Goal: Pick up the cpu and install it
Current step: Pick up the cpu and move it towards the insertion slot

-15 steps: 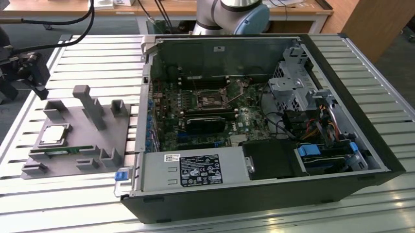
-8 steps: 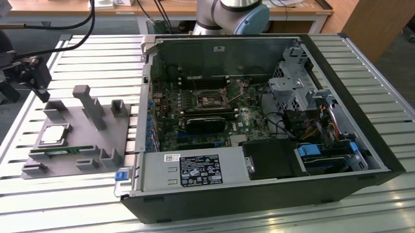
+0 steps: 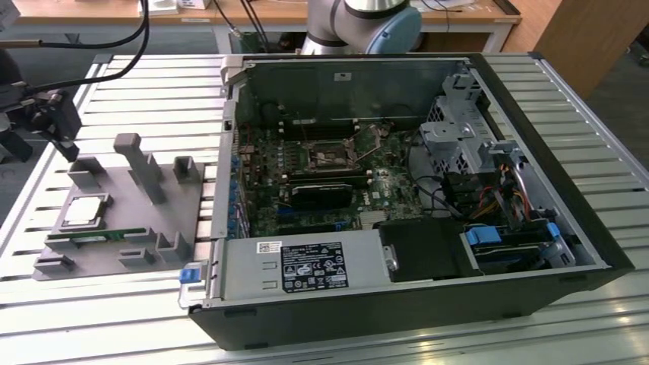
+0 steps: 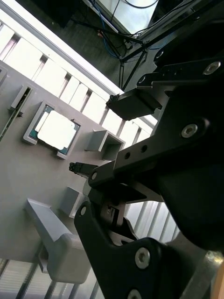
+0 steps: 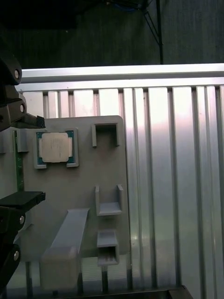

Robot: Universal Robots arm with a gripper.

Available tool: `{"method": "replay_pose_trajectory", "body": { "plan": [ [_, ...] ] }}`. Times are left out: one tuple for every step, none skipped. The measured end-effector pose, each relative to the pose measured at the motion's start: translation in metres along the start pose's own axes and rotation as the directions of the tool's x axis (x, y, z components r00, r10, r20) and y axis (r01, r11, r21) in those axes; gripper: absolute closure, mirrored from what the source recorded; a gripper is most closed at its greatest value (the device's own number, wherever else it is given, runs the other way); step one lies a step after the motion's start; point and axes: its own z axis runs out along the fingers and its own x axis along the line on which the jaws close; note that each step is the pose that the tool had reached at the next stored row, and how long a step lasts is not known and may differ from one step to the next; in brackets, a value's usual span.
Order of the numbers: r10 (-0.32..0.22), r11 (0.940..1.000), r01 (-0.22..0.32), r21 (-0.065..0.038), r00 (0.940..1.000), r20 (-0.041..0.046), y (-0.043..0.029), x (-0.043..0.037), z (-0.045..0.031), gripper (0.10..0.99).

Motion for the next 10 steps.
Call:
{"method": "replay_pose_trajectory", "body": {
  "plan": [
    [0.0,1.0,0.0,0.0,1.0,0.0,0.0,0.0,0.0002,0.443],
    [0.0,1.0,0.0,-0.001,1.0,0.0,0.0,0.0,0.0005,0.443],
    [0.0,1.0,0.0,-0.001,1.0,0.0001,0.0,0.0,0.0009,0.443],
    [0.0,1.0,0.0,-0.001,1.0,0.0001,-0.0001,0.0,0.0013,0.443],
    [0.0,1.0,0.0,-0.001,1.0,0.0,-0.0001,0.0,0.0017,0.443],
    [0.0,1.0,0.0,-0.001,1.0,-0.0001,-0.0001,0.0,0.0021,0.443],
    [0.0,1.0,0.0,-0.001,1.0,-0.0001,-0.0001,0.0,0.0024,0.443],
    [0.0,1.0,0.0,-0.001,1.0,-0.0001,-0.0001,0.0,0.0028,0.443],
    [0.0,1.0,0.0,-0.001,1.0,-0.0001,-0.0002,0.0,0.0031,0.443],
    [0.0,1.0,0.0,-0.001,1.0,-0.0002,-0.0002,0.0,0.0034,0.443]
  ]
}}
